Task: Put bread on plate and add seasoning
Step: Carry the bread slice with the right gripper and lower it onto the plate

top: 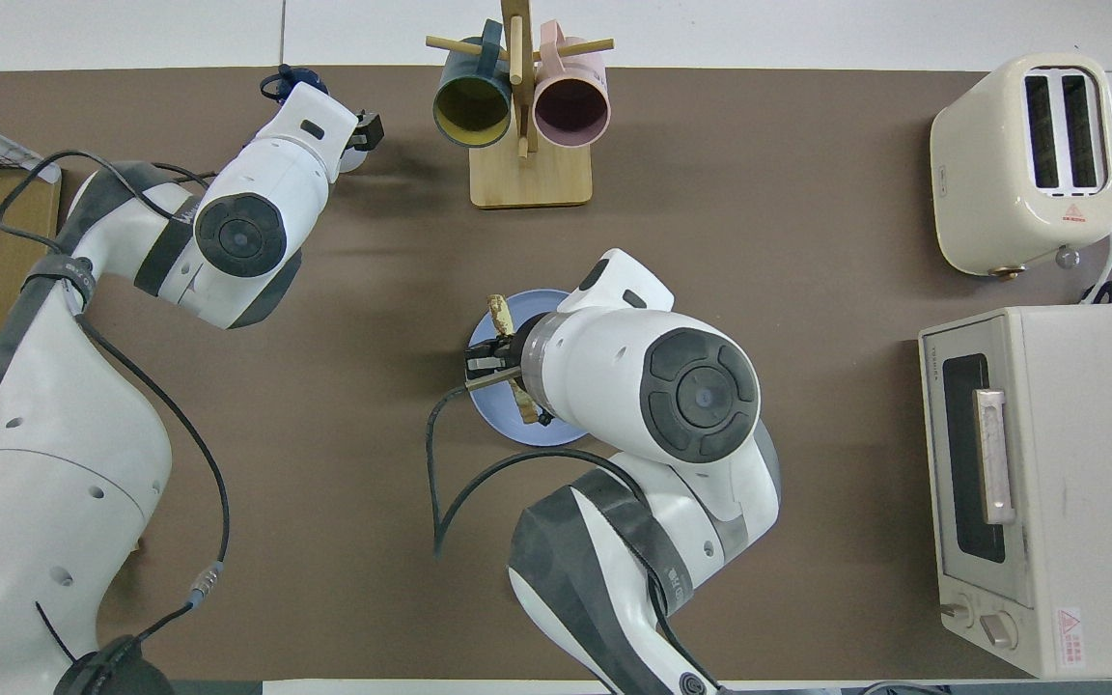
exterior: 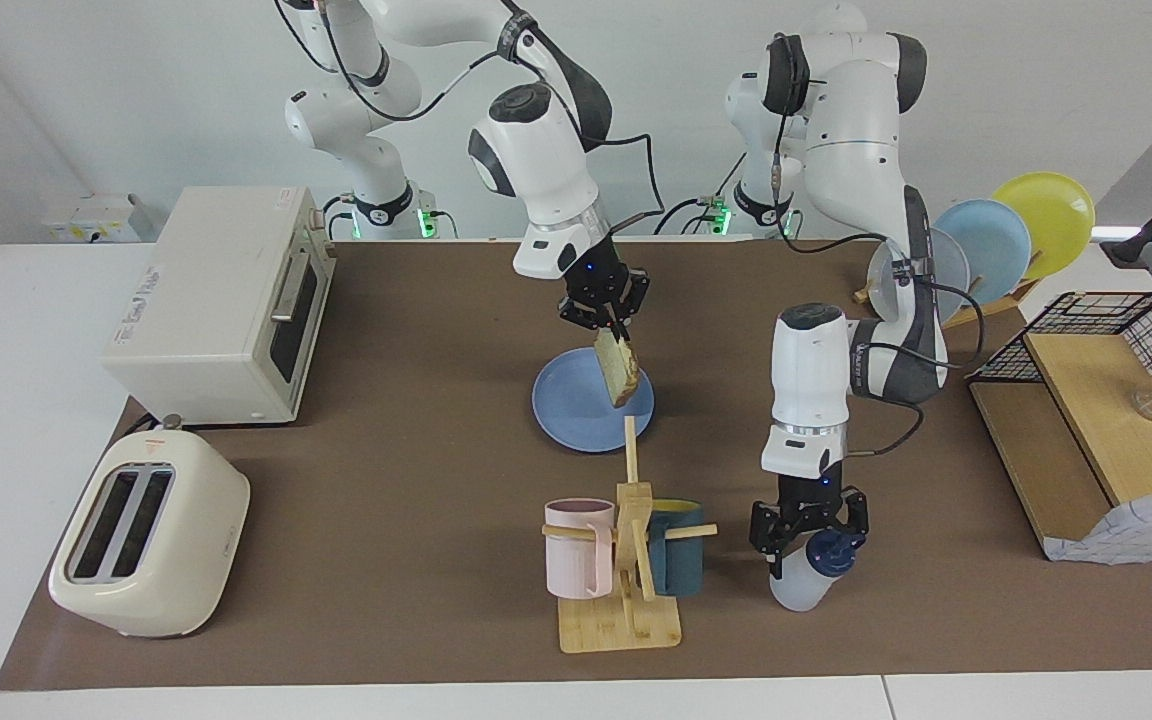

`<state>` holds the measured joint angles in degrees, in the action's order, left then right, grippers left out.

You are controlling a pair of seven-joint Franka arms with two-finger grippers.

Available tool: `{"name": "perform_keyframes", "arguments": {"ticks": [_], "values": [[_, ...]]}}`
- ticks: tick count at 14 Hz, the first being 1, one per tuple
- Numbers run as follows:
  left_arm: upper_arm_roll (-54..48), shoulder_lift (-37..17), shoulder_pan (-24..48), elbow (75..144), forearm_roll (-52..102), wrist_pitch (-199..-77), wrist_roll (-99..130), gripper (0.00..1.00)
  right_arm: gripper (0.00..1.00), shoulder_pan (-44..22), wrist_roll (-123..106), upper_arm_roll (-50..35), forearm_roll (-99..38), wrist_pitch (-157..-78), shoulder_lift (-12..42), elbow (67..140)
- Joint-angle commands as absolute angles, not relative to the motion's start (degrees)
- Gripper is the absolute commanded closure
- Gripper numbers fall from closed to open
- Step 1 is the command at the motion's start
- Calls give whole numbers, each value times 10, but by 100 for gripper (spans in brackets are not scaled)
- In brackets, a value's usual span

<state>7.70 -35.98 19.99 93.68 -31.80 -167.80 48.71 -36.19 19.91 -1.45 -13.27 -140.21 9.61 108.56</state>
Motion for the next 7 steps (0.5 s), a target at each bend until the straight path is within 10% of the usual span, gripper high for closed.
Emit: {"name": "perform_keyframes", "arguments": {"ticks": [1,3,6,7], "values": [[84,-372,204,915,-327,-1666,496,4,100,-374,217,-11,-132,-1437,89,1114],[84,-380,207,915,-331,-1667,496,32,100,-375,222,-11,-132,-1454,89,1123],[84,-381,207,914,-327,-1667,496,43,100,-377,237,-12,-134,-1491,87,1145],[84,-383,206,913,-326,-1667,496,75,100,-381,237,-12,-135,-1498,90,1145]]}}
